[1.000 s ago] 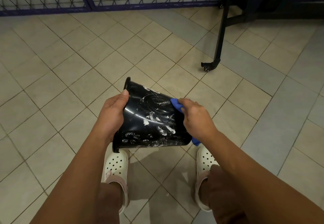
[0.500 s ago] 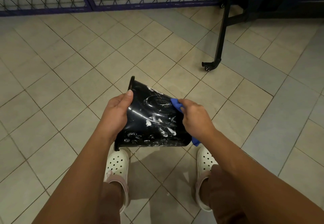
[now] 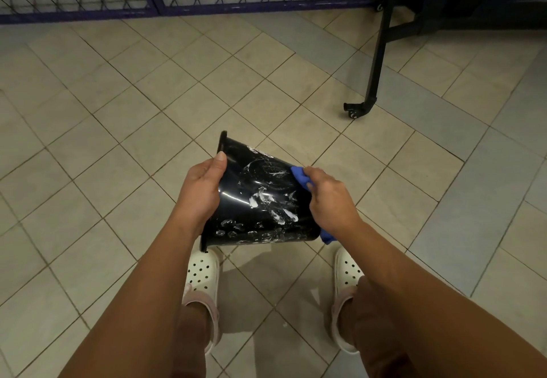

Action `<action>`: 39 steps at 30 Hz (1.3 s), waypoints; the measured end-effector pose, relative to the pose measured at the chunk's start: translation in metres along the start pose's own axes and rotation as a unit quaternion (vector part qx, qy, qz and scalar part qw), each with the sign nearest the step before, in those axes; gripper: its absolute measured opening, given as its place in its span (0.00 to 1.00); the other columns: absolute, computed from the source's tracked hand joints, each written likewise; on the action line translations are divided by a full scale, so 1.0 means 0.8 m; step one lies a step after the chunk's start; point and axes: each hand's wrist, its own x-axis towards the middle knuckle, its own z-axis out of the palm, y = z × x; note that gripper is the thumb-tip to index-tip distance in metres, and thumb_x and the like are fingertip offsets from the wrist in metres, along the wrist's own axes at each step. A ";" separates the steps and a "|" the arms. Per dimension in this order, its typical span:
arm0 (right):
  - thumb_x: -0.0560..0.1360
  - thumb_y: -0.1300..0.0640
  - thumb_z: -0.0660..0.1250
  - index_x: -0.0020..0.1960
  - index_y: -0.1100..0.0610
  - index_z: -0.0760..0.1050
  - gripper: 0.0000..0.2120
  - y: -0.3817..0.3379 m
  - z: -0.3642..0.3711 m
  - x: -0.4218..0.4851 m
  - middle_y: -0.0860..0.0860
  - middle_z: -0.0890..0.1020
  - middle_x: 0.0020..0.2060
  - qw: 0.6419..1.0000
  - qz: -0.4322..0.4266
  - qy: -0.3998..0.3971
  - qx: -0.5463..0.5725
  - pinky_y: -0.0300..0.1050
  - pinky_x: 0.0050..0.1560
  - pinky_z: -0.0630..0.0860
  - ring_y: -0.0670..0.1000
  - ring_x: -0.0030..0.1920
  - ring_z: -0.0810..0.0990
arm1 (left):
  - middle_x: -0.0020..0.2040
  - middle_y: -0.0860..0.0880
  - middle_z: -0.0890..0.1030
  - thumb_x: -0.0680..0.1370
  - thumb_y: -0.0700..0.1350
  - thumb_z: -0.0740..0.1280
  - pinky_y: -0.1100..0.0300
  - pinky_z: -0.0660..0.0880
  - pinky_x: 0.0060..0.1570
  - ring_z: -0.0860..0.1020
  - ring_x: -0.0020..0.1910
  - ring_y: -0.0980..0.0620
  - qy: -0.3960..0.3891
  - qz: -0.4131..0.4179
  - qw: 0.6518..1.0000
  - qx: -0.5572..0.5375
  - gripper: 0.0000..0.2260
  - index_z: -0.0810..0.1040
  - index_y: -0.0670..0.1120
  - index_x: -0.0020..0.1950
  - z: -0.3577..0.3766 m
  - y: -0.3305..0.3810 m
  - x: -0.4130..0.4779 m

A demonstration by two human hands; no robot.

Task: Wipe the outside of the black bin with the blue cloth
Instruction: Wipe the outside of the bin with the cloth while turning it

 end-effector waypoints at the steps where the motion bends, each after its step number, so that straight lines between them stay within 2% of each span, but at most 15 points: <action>1: 0.79 0.65 0.56 0.65 0.58 0.71 0.16 0.003 0.001 0.001 0.56 0.78 0.55 0.999 0.048 0.003 0.007 0.41 0.51 0.68 0.57 0.55 0.76 | 0.39 0.50 0.86 0.83 0.54 0.59 0.42 0.76 0.61 0.84 0.44 0.48 0.005 0.000 1.000 0.000 0.16 0.83 0.49 0.44 -0.001 -0.001 0.000; 4: 0.78 0.65 0.57 0.64 0.57 0.71 0.16 0.007 0.010 -0.006 0.58 0.79 0.54 0.993 0.115 0.008 0.013 0.43 0.48 0.71 0.58 0.50 0.77 | 0.38 0.50 0.86 0.83 0.54 0.59 0.45 0.77 0.57 0.84 0.42 0.48 0.019 -0.005 1.000 -0.008 0.17 0.83 0.48 0.45 -0.004 -0.006 0.002; 6: 0.77 0.68 0.57 0.62 0.61 0.71 0.15 0.003 0.024 -0.014 0.58 0.77 0.57 0.998 0.065 0.001 0.007 0.46 0.58 0.72 0.59 0.59 0.75 | 0.39 0.50 0.86 0.83 0.54 0.58 0.49 0.77 0.52 0.83 0.41 0.49 0.036 -0.018 0.999 -0.011 0.17 0.82 0.48 0.45 -0.003 -0.011 0.006; 8: 0.76 0.69 0.58 0.61 0.64 0.72 0.14 0.005 0.043 -0.016 0.59 0.75 0.61 1.000 0.003 -0.020 -0.006 0.51 0.68 0.66 0.60 0.68 0.68 | 0.42 0.47 0.85 0.84 0.54 0.58 0.51 0.77 0.50 0.83 0.42 0.48 0.043 -0.039 0.998 -0.010 0.16 0.81 0.49 0.47 -0.001 -0.019 0.010; 11: 0.77 0.68 0.57 0.63 0.63 0.71 0.15 0.016 0.059 -0.012 0.57 0.73 0.64 0.999 -0.005 -0.047 -0.015 0.53 0.68 0.66 0.58 0.70 0.65 | 0.46 0.45 0.84 0.84 0.55 0.58 0.45 0.78 0.55 0.83 0.47 0.43 0.035 -0.077 0.996 -0.024 0.16 0.80 0.47 0.51 0.002 -0.031 0.013; 13: 0.76 0.69 0.57 0.62 0.64 0.71 0.15 0.025 0.064 -0.013 0.57 0.74 0.61 0.999 0.029 -0.028 0.004 0.48 0.66 0.67 0.58 0.66 0.68 | 0.50 0.43 0.84 0.83 0.55 0.57 0.44 0.78 0.56 0.83 0.49 0.42 0.030 -0.096 0.994 -0.033 0.17 0.80 0.46 0.55 0.003 -0.039 0.015; 16: 0.75 0.70 0.57 0.58 0.62 0.71 0.14 0.027 0.076 -0.022 0.55 0.74 0.57 0.996 0.082 -0.015 0.014 0.44 0.55 0.68 0.57 0.62 0.69 | 0.53 0.43 0.84 0.83 0.56 0.57 0.42 0.76 0.59 0.82 0.53 0.41 0.028 -0.117 0.992 -0.033 0.19 0.79 0.45 0.60 0.005 -0.052 0.017; 18: 0.72 0.71 0.58 0.54 0.61 0.70 0.13 0.025 0.089 -0.028 0.54 0.72 0.53 0.997 0.074 -0.019 0.018 0.45 0.49 0.69 0.58 0.56 0.71 | 0.53 0.43 0.84 0.83 0.56 0.57 0.41 0.77 0.59 0.82 0.53 0.42 0.030 -0.131 0.990 -0.034 0.19 0.79 0.45 0.61 0.004 -0.057 0.018; 19: 0.72 0.71 0.58 0.54 0.61 0.70 0.13 0.022 0.093 -0.029 0.54 0.72 0.52 0.998 0.059 -0.028 0.023 0.45 0.49 0.70 0.58 0.55 0.71 | 0.53 0.42 0.84 0.83 0.56 0.57 0.42 0.77 0.58 0.82 0.52 0.41 0.028 -0.140 0.989 -0.037 0.19 0.79 0.44 0.61 0.003 -0.060 0.020; 22: 0.75 0.69 0.57 0.61 0.63 0.70 0.15 0.025 0.098 -0.027 0.58 0.73 0.60 0.998 0.021 -0.055 0.037 0.49 0.62 0.66 0.59 0.65 0.67 | 0.53 0.42 0.84 0.83 0.56 0.57 0.41 0.77 0.58 0.82 0.52 0.40 0.029 -0.162 0.985 -0.046 0.18 0.78 0.45 0.59 -0.001 -0.066 0.024; 24: 0.77 0.67 0.56 0.66 0.61 0.67 0.18 0.037 0.103 -0.022 0.57 0.70 0.67 0.997 0.035 -0.058 0.041 0.50 0.69 0.62 0.58 0.72 0.60 | 0.54 0.42 0.84 0.84 0.57 0.56 0.40 0.76 0.60 0.82 0.53 0.41 0.026 -0.162 0.985 -0.047 0.18 0.78 0.46 0.59 0.001 -0.071 0.027; 28: 0.75 0.68 0.59 0.69 0.60 0.62 0.23 0.043 0.125 -0.031 0.56 0.64 0.71 0.988 0.118 -0.084 0.055 0.53 0.71 0.61 0.58 0.75 0.54 | 0.55 0.44 0.82 0.84 0.57 0.54 0.44 0.77 0.60 0.81 0.54 0.44 0.021 -0.164 0.985 -0.038 0.20 0.76 0.45 0.65 0.007 -0.083 0.029; 32: 0.74 0.71 0.59 0.75 0.61 0.54 0.32 0.043 0.147 -0.044 0.55 0.56 0.75 0.990 0.076 -0.119 0.021 0.48 0.74 0.51 0.57 0.76 0.48 | 0.62 0.42 0.79 0.84 0.57 0.54 0.41 0.73 0.65 0.78 0.60 0.41 0.026 -0.201 0.979 -0.032 0.22 0.72 0.46 0.70 0.006 -0.098 0.034; 35: 0.70 0.72 0.64 0.73 0.61 0.56 0.35 0.052 0.151 -0.036 0.55 0.56 0.74 0.989 0.056 -0.133 0.017 0.47 0.73 0.53 0.58 0.76 0.48 | 0.60 0.41 0.80 0.84 0.57 0.55 0.42 0.75 0.62 0.80 0.58 0.40 0.031 -0.218 0.974 -0.045 0.20 0.73 0.46 0.69 0.003 -0.107 0.039; 39: 0.67 0.71 0.68 0.73 0.59 0.55 0.39 0.066 0.160 -0.033 0.54 0.57 0.73 0.984 0.118 -0.132 0.011 0.51 0.72 0.61 0.59 0.74 0.55 | 0.59 0.41 0.81 0.84 0.56 0.54 0.40 0.74 0.63 0.80 0.58 0.40 0.040 -0.222 0.973 -0.054 0.20 0.75 0.46 0.67 0.005 -0.120 0.042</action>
